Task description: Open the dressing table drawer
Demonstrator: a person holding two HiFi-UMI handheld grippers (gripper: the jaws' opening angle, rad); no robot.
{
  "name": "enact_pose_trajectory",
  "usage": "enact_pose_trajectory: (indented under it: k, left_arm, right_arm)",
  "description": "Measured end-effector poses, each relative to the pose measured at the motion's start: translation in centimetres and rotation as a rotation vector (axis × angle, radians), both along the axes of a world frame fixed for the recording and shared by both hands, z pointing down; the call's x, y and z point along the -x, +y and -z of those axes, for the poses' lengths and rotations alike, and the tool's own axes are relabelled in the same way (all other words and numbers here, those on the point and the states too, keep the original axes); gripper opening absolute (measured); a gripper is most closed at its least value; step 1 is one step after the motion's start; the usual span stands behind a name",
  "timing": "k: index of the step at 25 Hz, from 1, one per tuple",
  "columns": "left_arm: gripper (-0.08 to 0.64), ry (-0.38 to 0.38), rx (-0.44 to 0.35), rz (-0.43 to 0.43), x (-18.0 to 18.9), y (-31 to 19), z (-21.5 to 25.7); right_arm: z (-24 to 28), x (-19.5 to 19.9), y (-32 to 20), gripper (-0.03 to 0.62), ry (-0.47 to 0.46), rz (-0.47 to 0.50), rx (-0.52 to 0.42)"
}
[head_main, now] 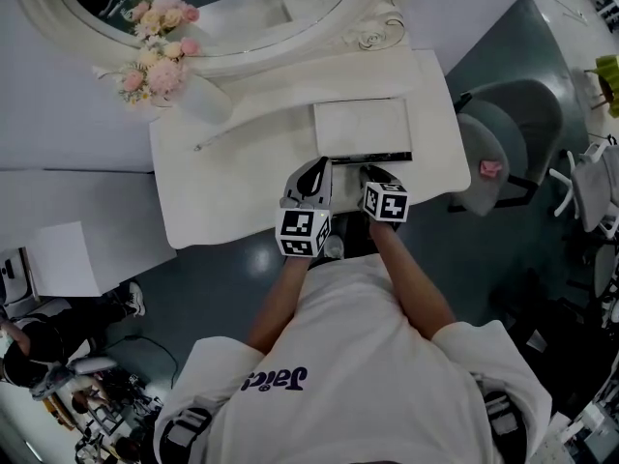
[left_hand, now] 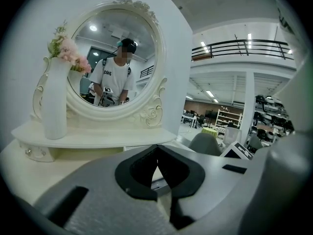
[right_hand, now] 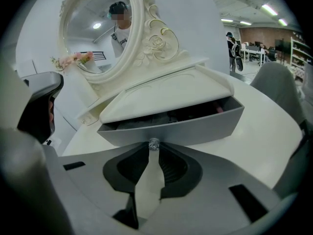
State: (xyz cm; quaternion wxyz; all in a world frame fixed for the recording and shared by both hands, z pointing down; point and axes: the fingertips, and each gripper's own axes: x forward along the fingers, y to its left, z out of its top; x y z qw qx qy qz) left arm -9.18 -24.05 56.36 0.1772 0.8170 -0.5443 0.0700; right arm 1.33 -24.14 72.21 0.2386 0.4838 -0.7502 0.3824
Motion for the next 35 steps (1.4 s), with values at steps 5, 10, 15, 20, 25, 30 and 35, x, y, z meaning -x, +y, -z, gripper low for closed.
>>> enact_pose_trajectory:
  k: [5,10,15,20,25,30,35]
  left_arm:
    - [0.014,0.002,-0.005,-0.021,-0.7,1.3,0.0]
    - [0.014,0.000,-0.009,-0.047,-1.5,2.6,0.1]
    - [0.014,-0.003,-0.015,-0.063,-2.1,4.0,0.3]
    - [0.014,-0.004,-0.018,-0.072,-2.4,5.2,0.4]
    - [0.014,-0.009,-0.019,-0.082,-2.8,6.4,0.2]
    - [0.014,-0.012,-0.027,-0.084,-2.9,7.2,0.5]
    - [0.014,-0.018,-0.023,-0.081,-2.9,8.1,0.3]
  right_arm:
    - [0.0,-0.2,1.6,0.069,0.002,-0.004,-0.005]
    - [0.1,-0.4,3.1,0.069,0.007,-0.010,-0.010]
    - [0.1,-0.7,4.7,0.069,0.005,-0.014,-0.014]
    - [0.0,-0.9,6.0,0.069,0.004,-0.016,-0.018]
    - [0.0,-0.9,7.1,0.069,-0.001,-0.018,-0.017]
    - [-0.5,-0.9,8.4,0.069,-0.003,-0.013,-0.002]
    - [-0.7,-1.3,9.0,0.069,-0.001,-0.016,-0.001]
